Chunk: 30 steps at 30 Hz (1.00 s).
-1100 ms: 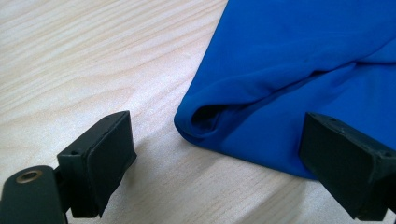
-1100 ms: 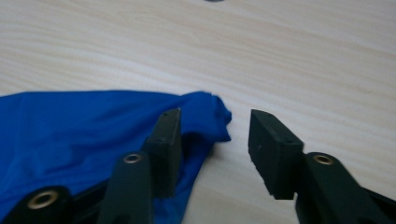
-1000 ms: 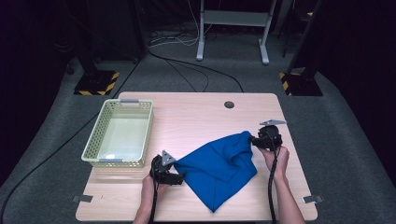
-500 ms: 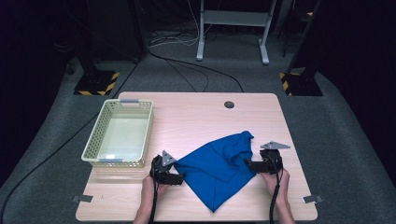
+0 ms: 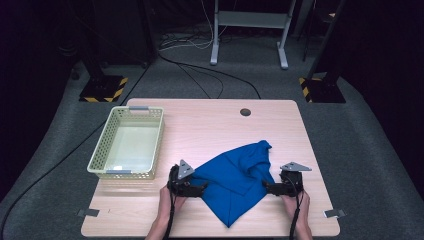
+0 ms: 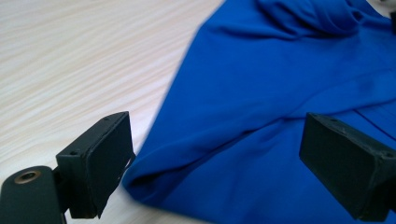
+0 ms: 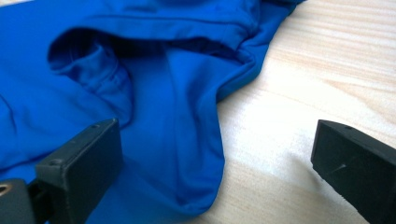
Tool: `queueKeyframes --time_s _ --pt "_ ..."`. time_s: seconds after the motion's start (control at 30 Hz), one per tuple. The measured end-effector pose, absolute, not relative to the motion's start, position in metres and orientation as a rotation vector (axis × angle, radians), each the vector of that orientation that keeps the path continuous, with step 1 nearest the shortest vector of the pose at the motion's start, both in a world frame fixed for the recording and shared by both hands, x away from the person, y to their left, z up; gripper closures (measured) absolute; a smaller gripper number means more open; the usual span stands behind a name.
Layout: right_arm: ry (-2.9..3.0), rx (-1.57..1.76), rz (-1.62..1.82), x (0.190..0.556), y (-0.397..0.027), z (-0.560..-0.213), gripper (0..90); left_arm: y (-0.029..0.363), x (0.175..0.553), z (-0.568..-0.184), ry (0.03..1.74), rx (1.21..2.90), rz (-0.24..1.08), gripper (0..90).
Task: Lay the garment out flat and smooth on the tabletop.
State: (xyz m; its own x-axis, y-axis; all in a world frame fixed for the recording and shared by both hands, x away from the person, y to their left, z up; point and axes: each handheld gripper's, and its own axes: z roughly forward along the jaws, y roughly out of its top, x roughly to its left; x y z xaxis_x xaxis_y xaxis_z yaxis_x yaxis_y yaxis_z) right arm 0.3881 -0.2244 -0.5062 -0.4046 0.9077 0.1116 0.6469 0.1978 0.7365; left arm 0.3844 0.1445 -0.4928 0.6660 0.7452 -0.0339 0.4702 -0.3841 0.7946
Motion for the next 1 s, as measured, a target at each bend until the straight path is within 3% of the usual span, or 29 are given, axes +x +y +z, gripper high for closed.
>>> queueKeyframes --time_s 0.37,1.0 --pt "2.184 1.402 0.931 0.387 -0.213 -0.510 0.7 0.124 0.393 -0.509 0.943 2.173 0.417 10.5" --pt "2.226 1.349 0.945 0.384 -0.189 -0.510 1.3 0.152 0.381 -0.509 0.984 2.159 0.405 11.0"
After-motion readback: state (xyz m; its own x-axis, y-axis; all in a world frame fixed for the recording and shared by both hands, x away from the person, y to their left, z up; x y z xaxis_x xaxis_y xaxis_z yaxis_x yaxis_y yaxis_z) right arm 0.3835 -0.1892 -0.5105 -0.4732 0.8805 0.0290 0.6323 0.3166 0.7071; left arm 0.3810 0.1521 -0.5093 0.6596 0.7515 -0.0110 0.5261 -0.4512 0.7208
